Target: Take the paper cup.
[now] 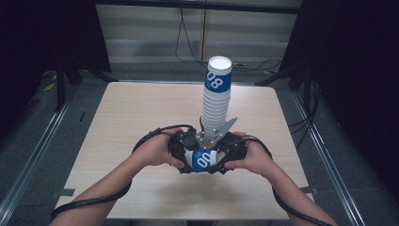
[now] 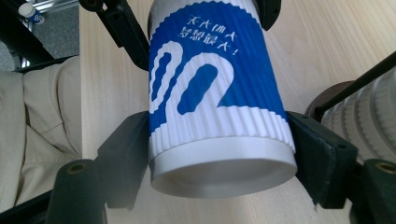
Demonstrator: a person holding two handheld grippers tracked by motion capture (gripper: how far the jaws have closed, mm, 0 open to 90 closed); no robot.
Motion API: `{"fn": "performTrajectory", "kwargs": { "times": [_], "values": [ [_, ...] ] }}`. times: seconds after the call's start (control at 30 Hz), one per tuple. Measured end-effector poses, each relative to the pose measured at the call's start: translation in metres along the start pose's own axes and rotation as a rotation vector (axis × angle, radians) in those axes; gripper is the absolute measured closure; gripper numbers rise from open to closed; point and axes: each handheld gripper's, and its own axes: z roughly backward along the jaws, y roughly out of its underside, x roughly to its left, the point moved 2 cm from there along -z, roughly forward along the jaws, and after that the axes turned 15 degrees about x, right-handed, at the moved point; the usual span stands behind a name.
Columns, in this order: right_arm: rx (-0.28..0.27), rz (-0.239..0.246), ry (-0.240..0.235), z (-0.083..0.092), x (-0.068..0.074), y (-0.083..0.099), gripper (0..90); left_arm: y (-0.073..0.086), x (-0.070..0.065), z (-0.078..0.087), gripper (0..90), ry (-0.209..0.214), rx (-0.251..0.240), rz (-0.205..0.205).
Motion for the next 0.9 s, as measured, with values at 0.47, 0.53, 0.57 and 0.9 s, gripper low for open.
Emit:
{"fn": "performTrajectory", "kwargs": {
  "times": [0.47, 0.53, 0.57, 0.9],
  "values": [
    [0.037, 0.019, 0.002, -0.0042, 0.0006, 0.0020, 27.7, -0.0012, -0.0004, 0.0032, 21.8, 0.006, -0.016, -0.003],
    [0.047, 0.020, 0.006, -0.0051, 0.0005, 0.0030, 27.8, -0.0016, -0.0004, 0.0031, 21.8, 0.007, -0.024, 0.001],
    [0.046, 0.025, 0.006, -0.0055, -0.0001, 0.0034, 27.9, -0.0017, -0.0004, 0.0029, 21.8, 0.007, -0.031, 0.005],
    [0.047, 0.032, 0.021, -0.0059, -0.0007, 0.0056, 28.5, -0.0010, 0.0019, 0.0055, 21.8, 0.011, -0.055, 0.004]
  ]
}}
